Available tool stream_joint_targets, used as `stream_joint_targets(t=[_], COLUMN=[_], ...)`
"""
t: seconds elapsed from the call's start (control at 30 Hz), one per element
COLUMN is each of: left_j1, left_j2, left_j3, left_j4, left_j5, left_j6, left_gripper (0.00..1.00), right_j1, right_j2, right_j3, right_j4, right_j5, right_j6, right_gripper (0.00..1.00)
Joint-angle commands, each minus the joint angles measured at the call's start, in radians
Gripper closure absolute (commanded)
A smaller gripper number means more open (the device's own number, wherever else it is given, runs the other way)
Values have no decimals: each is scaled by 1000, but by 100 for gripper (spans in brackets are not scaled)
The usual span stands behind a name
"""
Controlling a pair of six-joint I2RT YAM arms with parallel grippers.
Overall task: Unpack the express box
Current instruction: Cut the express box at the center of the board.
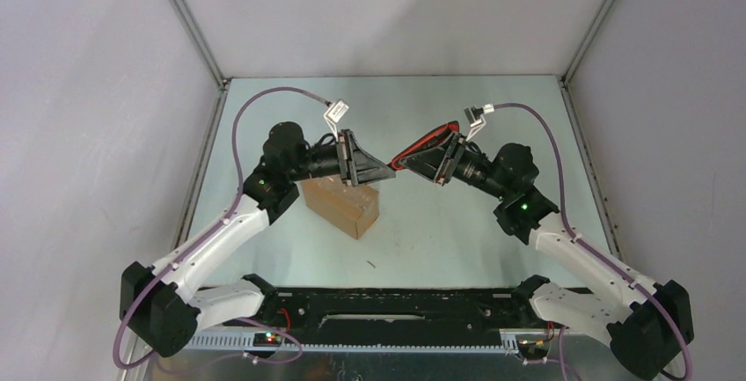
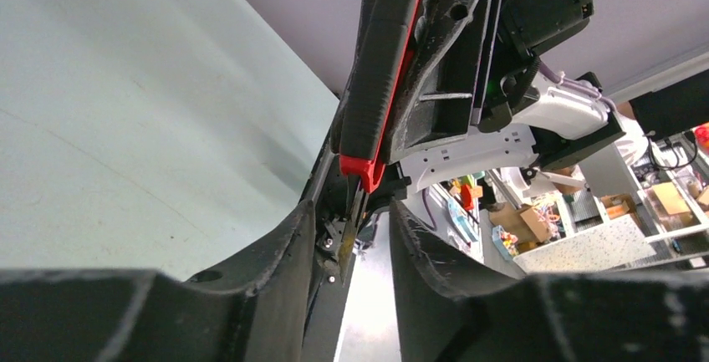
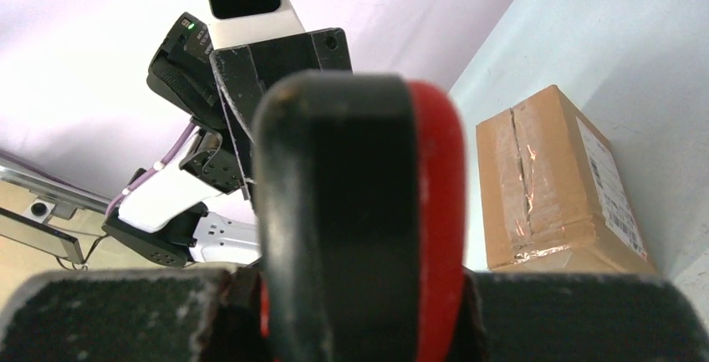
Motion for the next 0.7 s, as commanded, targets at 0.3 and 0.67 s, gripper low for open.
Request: stream_joint_targets(t=[0.3,0.67], left_j1=[-19,-20], left_j2=[16,7], left_j3=[25,29], left_j4=[61,-25], left_j5=[30,56], left_j6=[-38,28], left_gripper=[99,100], right_j1=[-3,-4], right_j2=[-23,-96], right_j3=[51,51], right_j4=[2,-96], right_j5=[14,8], right_j6=[-43,-104], right_gripper=[100,76])
